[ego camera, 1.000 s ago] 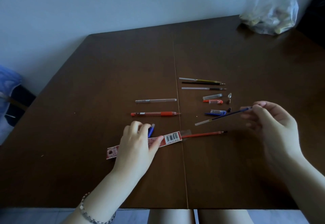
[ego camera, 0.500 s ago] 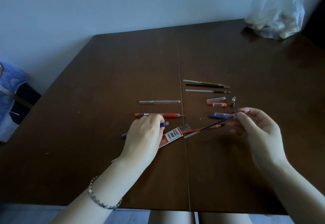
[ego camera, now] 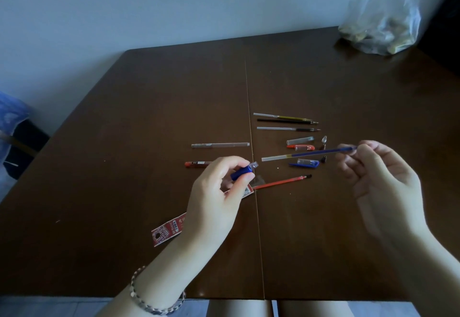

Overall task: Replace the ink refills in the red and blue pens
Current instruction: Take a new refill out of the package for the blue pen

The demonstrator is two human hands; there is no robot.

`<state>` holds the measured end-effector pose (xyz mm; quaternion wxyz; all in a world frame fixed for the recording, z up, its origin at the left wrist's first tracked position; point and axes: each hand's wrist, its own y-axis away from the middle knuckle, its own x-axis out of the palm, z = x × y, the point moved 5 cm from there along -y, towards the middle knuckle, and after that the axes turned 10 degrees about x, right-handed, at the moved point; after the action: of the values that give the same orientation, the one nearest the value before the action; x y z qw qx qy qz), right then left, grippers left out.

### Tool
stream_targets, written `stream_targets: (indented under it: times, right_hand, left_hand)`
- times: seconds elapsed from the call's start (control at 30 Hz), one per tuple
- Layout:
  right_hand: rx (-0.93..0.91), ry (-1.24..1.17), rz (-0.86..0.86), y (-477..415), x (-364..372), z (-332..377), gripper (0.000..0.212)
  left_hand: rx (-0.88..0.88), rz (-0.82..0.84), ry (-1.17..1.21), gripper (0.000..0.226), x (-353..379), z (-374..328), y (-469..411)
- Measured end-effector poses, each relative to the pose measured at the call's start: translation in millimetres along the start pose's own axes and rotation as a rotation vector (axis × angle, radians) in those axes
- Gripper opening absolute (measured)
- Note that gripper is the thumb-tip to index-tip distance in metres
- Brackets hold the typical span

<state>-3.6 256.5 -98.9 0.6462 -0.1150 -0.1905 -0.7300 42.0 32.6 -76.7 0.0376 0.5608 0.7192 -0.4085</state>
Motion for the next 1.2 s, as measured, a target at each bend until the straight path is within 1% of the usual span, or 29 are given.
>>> stream_targets:
  times: [0.17, 0.27, 0.37, 0.47, 0.53, 0.6, 0.7, 0.73, 0.87, 0.93, 1.0, 1.03, 1.13, 1.17, 1.2]
  right_hand:
    - [-0.012, 0.050, 0.004, 1.0, 1.2, -0.7, 0.022]
    - [-0.036, 0.094, 0.003, 1.0, 1.1, 1.6, 0.025]
    - [-0.089, 0.155, -0.012, 1.9, 1.8, 7.9, 0.026]
    - [-0.193, 0.263, -0.017, 5.4, 4.4, 20.9, 0.023]
    - [-0.240, 0.339, 0.030, 10.0, 11.2, 27.5, 0.018]
    - [-0.233, 0.425, 0.131, 17.0, 24.3, 24.6, 0.007]
    - [-0.210, 0.670, 0.285, 28.0, 45.8, 8.2, 0.011]
    - [-0.203, 0.709, 0.311, 29.7, 49.0, 4.2, 0.014]
    - [-0.178, 0.674, 0.326, 29.3, 50.8, 0.5, 0.014]
    - [-0.247, 0.757, 0.339, 30.4, 52.0, 1.5, 0.011]
    - [-0.392, 0.890, 0.366, 34.3, 54.6, 4.3, 0.004]
    - [-0.469, 0.946, 0.380, 36.8, 55.5, 6.2, 0.005]
    - [-0.643, 1.052, 0.455, 45.3, 55.2, 12.3, 0.014]
    - [-0.668, 1.054, 0.446, 45.8, 52.6, 15.7, 0.017]
    - [-0.659, 1.032, 0.397, 43.0, 48.3, 21.3, 0.016]
  left_hand:
    - [-0.002, 0.021, 0.008, 0.017, 1.2, -1.7, 0.4]
    - [0.007, 0.026, 0.022, 0.017, 0.6, -2.1, -0.5]
    - [0.076, 0.039, -0.029, 0.015, -0.4, -4.9, -0.6]
    - [0.161, 0.081, -0.121, 0.018, -1.4, -9.3, 0.0]
    - [0.238, 0.112, -0.186, 0.021, 0.8, -14.0, 0.9]
    - [0.255, 0.137, -0.169, 0.021, 5.2, -18.4, 1.4]
    - [0.243, 0.196, -0.069, 0.021, 13.2, -26.1, 0.2]
    - [0.247, 0.215, -0.045, 0.021, 15.2, -28.7, -0.3]
    - [0.290, 0.245, -0.057, 0.024, 16.7, -34.5, -2.8]
    - [0.308, 0.257, -0.097, 0.018, 17.0, -36.6, -3.2]
    - [0.269, 0.280, -0.066, 0.015, 18.3, -38.4, -4.1]
    - [0.205, 0.314, 0.002, 0.014, 19.6, -38.4, -5.1]
    - [-0.113, 0.525, 0.326, 0.017, 27.1, -28.5, -8.4]
    - [-0.193, 0.578, 0.361, 0.018, 27.5, -22.1, -8.4]
    - [-0.225, 0.588, 0.317, 0.017, 25.4, -13.8, -9.6]
